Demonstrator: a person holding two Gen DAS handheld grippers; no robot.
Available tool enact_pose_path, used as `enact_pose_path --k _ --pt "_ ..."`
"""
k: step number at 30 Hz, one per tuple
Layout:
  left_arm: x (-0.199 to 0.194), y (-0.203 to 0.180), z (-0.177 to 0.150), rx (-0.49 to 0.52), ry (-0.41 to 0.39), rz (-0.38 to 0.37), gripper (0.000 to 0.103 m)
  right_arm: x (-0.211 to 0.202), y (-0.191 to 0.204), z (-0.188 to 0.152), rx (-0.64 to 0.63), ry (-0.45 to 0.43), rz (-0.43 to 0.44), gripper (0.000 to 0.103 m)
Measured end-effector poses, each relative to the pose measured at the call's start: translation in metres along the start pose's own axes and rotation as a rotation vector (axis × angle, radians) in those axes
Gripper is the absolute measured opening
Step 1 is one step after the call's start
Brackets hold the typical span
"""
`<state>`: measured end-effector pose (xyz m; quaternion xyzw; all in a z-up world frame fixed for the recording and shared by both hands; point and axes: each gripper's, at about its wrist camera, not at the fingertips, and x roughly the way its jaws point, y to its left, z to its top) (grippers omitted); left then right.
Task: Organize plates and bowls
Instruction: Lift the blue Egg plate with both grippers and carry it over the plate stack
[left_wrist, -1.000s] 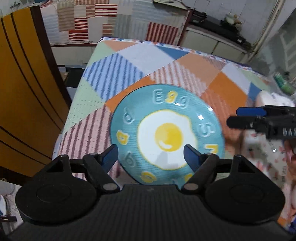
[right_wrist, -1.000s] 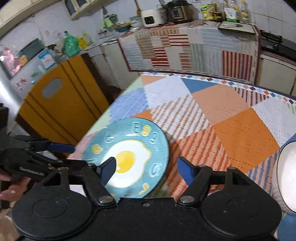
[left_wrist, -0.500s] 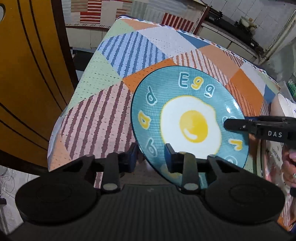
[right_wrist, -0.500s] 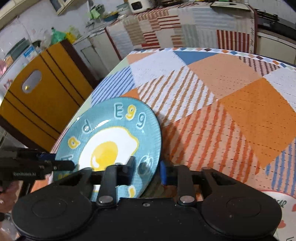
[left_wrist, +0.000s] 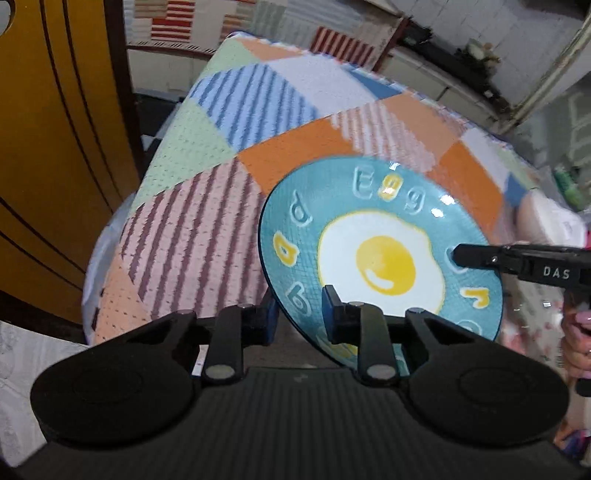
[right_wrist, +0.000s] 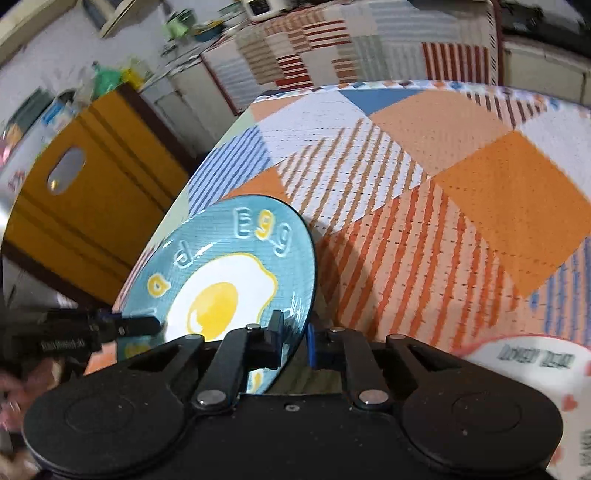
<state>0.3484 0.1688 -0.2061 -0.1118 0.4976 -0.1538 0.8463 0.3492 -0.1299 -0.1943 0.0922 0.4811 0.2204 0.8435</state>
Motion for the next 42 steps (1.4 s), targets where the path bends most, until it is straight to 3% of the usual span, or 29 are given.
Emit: enact_pose_path --k 5,10,14,22,29,35,39,42 --pt "-0.025 -0.026 -0.006 0.090 -0.025 -0.011 0.023 -0.033 -0.003 -0.010 0.009 -0.037 0.024 0.017" --pt "-0.051 -0.047 -0.012 0.122 -0.034 -0.088 0.023 -0.081 -0.006 -0.023 0.041 -0.119 0.055 0.017" --pt "-0.064 -0.075 -0.015 0.172 -0.021 -0.118 0.023 -0.117 0.000 -0.035 -0.019 -0.137 0.018 0.018" --pt "-0.063 -0.125 -0.020 0.270 0.040 -0.162 0.025 -0.170 -0.019 -0.054 -0.023 -0.151 -0.033 0.018" --pt "-0.039 -0.139 -0.020 0.229 0.102 -0.256 0.024 -0.185 -0.041 -0.078 0.013 -0.125 -0.072 0.019" --pt "-0.014 -0.157 -0.018 0.265 0.144 -0.228 0.024 -0.178 -0.063 -0.093 0.065 -0.118 -0.089 0.019" --pt "0.004 -0.153 -0.015 0.190 0.177 -0.272 0.024 -0.171 -0.078 -0.102 0.106 -0.112 -0.079 0.019" --pt "0.011 -0.157 -0.018 0.192 0.186 -0.268 0.024 -0.165 -0.088 -0.106 0.125 -0.088 -0.069 0.020"
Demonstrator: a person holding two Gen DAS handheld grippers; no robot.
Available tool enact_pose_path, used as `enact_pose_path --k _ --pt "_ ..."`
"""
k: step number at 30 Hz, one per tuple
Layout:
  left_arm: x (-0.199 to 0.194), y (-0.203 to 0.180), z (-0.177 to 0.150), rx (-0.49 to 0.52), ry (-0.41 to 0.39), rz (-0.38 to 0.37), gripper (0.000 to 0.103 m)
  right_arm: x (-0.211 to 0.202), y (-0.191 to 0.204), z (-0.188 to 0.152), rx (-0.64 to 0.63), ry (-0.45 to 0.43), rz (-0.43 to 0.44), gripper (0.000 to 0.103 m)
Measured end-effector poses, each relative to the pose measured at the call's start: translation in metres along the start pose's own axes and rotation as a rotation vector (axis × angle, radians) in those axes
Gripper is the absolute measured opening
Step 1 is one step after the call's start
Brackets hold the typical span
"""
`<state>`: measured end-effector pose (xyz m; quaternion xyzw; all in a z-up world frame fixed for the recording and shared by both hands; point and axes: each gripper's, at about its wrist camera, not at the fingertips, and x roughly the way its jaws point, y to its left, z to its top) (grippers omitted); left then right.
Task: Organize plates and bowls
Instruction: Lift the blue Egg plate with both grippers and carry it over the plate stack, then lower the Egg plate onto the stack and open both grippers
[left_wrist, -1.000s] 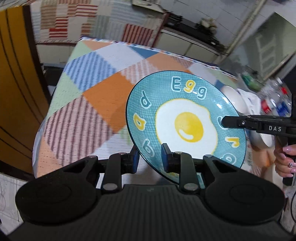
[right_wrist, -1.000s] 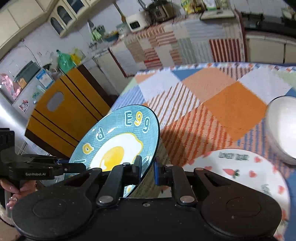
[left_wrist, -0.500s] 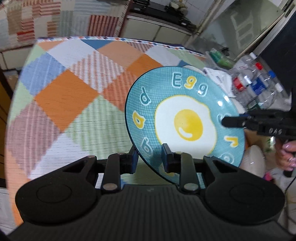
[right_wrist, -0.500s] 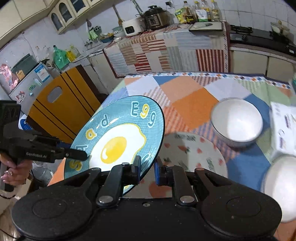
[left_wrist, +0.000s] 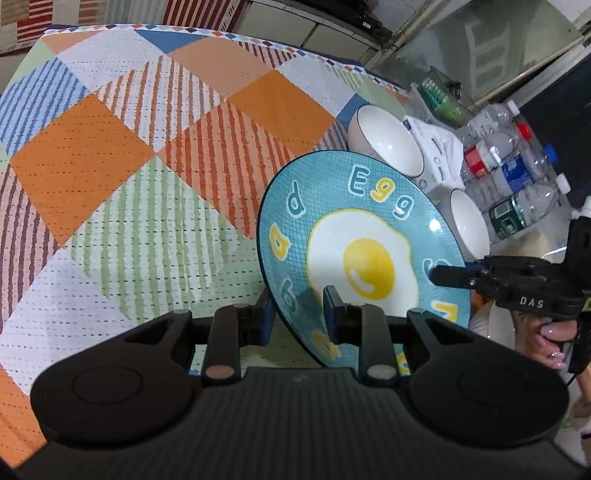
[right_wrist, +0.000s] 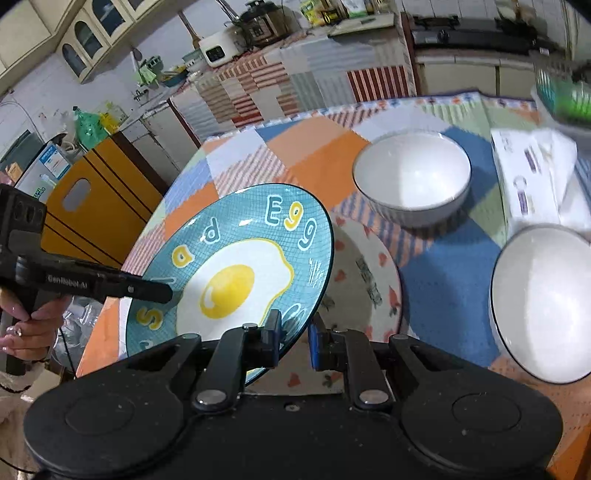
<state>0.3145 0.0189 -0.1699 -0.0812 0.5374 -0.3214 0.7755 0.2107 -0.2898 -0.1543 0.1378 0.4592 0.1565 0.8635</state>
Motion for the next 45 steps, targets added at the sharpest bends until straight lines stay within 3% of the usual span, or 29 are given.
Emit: enact_pose_path --k 9,17,23,27,37,45 --pt "0.022 -0.019 -0.006 0.072 0.061 0.101 0.025 0.007 -0.008 -0.007 0.016 0.019 -0.035 0.020" --pt "0.033 -0.028 -0.004 0.077 0.096 0.138 0.026 0.010 -0.017 -0.008 0.068 0.026 -0.084 0.020" --pt "0.037 -0.033 -0.006 0.081 0.102 0.167 0.026 0.020 -0.004 -0.003 0.047 0.081 -0.186 0.024" --pt "0.038 -0.033 -0.008 0.059 0.101 0.176 0.027 0.028 0.023 -0.005 -0.073 0.100 -0.304 0.037" --pt "0.044 -0.038 -0.009 0.061 0.134 0.202 0.028 0.037 0.043 -0.008 -0.129 0.145 -0.476 0.040" --pt "0.043 -0.041 -0.012 0.076 0.119 0.227 0.027 0.061 0.069 -0.017 -0.348 0.144 -0.650 0.041"
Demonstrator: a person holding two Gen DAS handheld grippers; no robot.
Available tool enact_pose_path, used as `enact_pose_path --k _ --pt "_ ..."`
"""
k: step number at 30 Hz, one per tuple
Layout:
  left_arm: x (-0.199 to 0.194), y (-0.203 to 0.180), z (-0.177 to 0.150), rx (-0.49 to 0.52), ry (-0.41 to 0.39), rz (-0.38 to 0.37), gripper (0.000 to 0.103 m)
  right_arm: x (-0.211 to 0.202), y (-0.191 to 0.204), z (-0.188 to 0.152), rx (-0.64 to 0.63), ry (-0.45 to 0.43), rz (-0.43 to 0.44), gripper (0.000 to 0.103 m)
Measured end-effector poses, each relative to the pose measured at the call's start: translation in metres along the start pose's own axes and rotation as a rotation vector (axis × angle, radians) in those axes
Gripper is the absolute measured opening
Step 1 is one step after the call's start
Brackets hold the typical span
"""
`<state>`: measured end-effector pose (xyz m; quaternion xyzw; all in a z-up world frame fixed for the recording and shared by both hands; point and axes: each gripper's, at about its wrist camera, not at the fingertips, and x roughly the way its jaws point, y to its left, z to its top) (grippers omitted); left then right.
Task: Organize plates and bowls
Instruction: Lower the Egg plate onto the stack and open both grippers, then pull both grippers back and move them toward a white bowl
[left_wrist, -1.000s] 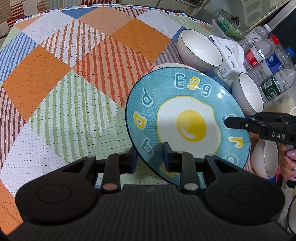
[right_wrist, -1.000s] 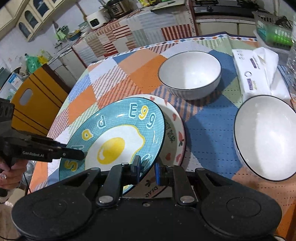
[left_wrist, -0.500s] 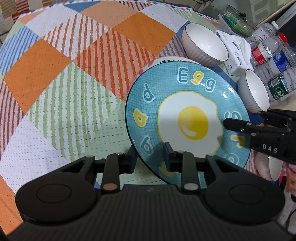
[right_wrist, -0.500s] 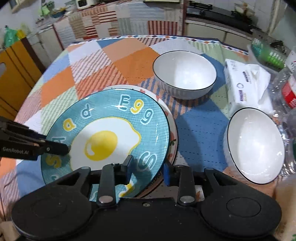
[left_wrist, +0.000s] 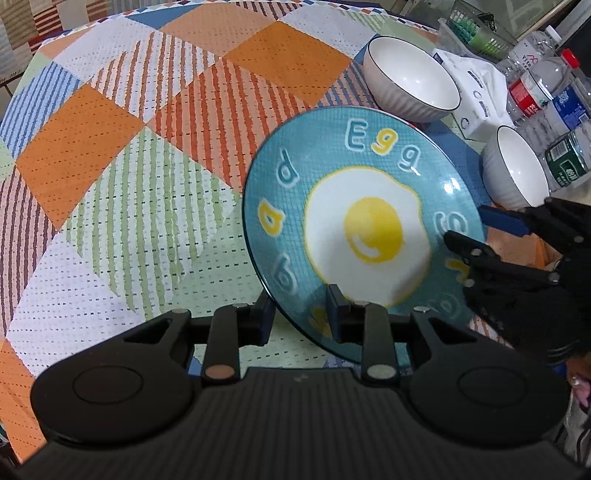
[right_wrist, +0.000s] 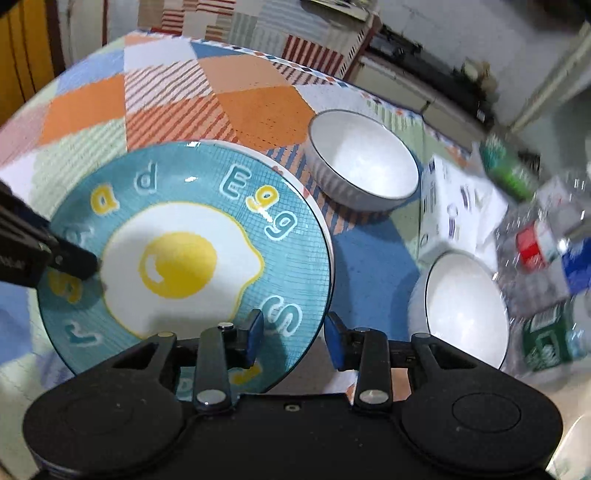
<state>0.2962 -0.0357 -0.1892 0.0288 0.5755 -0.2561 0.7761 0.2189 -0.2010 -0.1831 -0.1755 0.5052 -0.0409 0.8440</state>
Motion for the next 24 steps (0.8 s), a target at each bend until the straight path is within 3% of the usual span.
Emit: enact_pose_path --k 5,8,12,14,24 --pt "-0.004 0.000 -0.003 -0.011 -0.013 0.003 0.025 0.001 0.005 -0.002 -0.037 -0.046 -0.038 0.044" --pt "-0.013 -0.005 -0.006 0.005 -0.027 0.026 0.024 -0.005 -0.007 -0.007 0.018 -0.079 0.026 0.044" --pt "-0.028 -0.014 -0.014 0.030 -0.057 0.061 0.025 -0.026 -0.033 -0.026 0.203 -0.143 0.169 0.042" --pt "-0.036 -0.021 -0.021 0.050 -0.059 0.094 0.025 -0.032 -0.036 -0.035 0.246 -0.152 0.194 0.042" --pt "-0.065 -0.043 -0.061 0.107 -0.072 0.167 0.025 -0.067 -0.029 -0.054 0.209 -0.161 0.233 0.042"
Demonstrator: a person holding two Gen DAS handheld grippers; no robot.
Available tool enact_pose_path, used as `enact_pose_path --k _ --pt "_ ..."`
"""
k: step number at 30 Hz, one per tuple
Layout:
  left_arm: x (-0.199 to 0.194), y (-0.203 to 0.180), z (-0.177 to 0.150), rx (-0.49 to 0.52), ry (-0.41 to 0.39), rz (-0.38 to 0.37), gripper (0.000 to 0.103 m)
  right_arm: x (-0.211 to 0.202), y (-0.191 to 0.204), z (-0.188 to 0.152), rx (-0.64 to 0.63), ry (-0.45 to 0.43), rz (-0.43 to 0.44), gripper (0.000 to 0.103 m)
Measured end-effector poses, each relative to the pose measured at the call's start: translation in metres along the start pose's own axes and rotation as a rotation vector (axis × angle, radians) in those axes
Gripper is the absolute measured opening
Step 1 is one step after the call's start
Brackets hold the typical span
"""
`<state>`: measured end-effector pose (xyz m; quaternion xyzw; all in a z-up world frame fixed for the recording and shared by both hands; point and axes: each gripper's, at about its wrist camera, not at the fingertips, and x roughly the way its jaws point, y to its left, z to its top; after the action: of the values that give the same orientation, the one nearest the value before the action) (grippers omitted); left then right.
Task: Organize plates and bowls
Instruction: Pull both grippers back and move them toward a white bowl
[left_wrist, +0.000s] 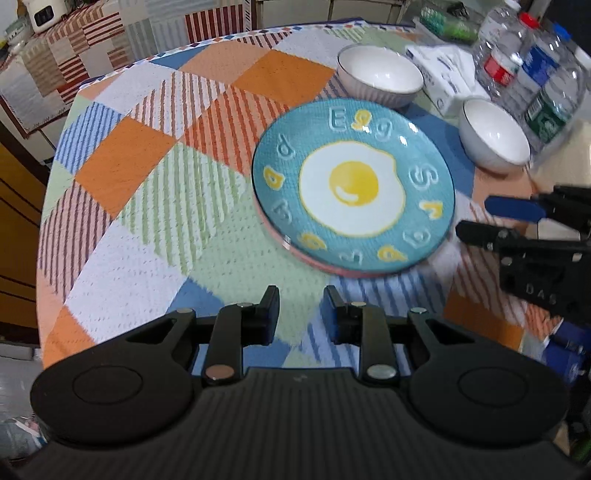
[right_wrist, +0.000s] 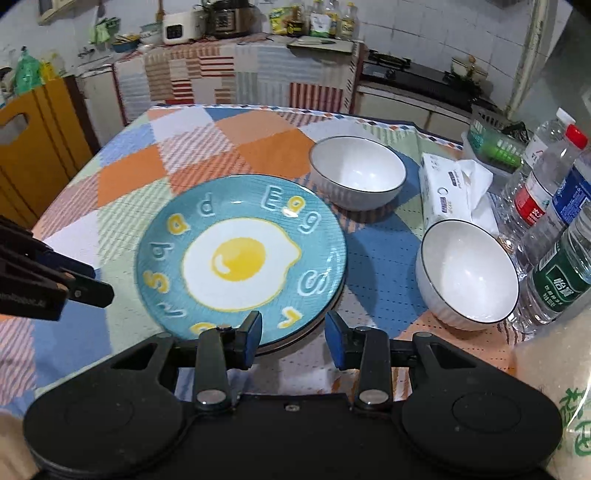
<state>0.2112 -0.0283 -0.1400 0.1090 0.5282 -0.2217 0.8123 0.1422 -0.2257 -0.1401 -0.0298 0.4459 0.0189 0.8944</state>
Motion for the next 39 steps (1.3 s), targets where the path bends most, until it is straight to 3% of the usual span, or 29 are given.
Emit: enact_pose_path --k 7,12,21,24,35,39 --pt "-0.028 -0.018 -0.022 0.012 -0.012 0.008 0.028 -0.033 0.006 -0.009 0.007 -0.041 0.043 0.044" --pt "-0.048 -0.033 -0.033 0.006 -0.024 0.018 0.032 -0.059 0.003 -0.023 0.000 -0.082 0.076 0.064" --pt "-0.056 -0.059 -0.047 0.028 0.021 0.001 0.046 -0.112 -0.017 -0.064 -0.003 -0.151 0.093 0.065" --pt "-0.057 -0.073 -0.051 0.057 0.034 -0.006 0.052 -0.127 -0.026 -0.078 0.038 -0.172 0.085 0.069" --pt "-0.070 -0.108 -0.039 0.120 -0.002 -0.043 0.071 -0.127 -0.061 -0.124 0.097 -0.135 0.035 0.071" --pt "-0.063 -0.122 -0.030 0.145 -0.013 -0.048 0.073 -0.128 -0.074 -0.137 0.120 -0.158 0.023 0.072"
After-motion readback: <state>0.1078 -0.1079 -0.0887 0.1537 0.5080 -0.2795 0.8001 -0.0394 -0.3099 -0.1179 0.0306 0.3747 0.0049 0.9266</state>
